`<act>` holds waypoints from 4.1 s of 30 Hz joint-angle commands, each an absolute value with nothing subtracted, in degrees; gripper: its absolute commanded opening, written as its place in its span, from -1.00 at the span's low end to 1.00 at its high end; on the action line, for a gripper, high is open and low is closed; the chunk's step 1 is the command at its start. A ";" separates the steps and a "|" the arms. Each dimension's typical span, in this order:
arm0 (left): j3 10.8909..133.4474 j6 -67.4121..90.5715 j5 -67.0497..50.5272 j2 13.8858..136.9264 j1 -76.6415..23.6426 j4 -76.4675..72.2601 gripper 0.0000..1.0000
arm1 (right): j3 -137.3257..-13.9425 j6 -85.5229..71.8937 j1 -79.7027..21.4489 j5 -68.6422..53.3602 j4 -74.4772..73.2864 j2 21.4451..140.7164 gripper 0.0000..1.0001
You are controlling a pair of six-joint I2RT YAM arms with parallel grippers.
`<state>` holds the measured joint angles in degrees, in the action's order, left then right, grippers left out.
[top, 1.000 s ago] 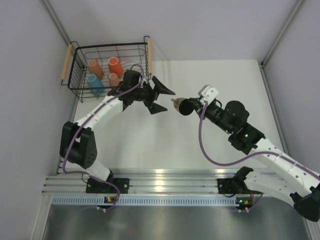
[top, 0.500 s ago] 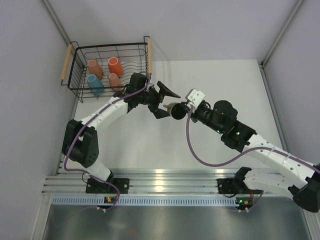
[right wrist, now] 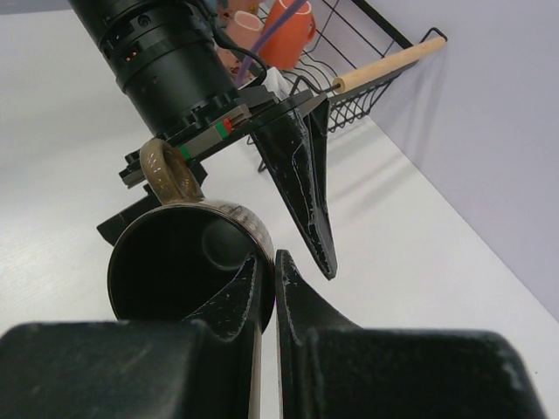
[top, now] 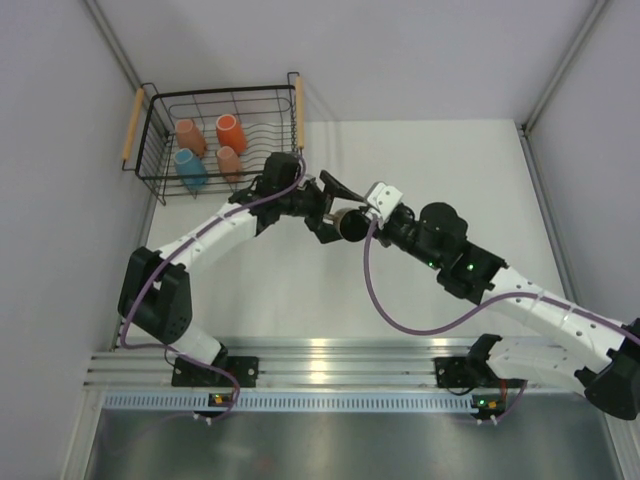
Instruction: Load the cups into the dish rack
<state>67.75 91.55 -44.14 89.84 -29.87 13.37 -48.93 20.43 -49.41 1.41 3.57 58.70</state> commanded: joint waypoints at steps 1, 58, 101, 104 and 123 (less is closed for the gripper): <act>66.01 95.62 -44.56 86.40 -30.32 7.04 0.61 | -51.68 20.83 -50.36 2.37 10.19 58.36 -1.00; 82.17 76.73 -34.19 97.29 -19.16 3.16 -1.00 | -38.32 18.20 -50.54 15.03 11.60 46.06 -0.22; 116.89 24.02 20.83 122.60 -11.78 1.95 -1.00 | -33.14 17.40 -48.52 18.90 14.15 46.14 -0.24; 117.07 19.62 18.55 125.41 -11.78 -5.35 -1.00 | -33.13 16.44 -46.94 17.41 14.33 47.02 -0.24; 110.22 10.64 2.11 133.32 -10.37 -26.10 -1.00 | -33.57 11.60 -35.25 6.24 14.85 49.83 -0.24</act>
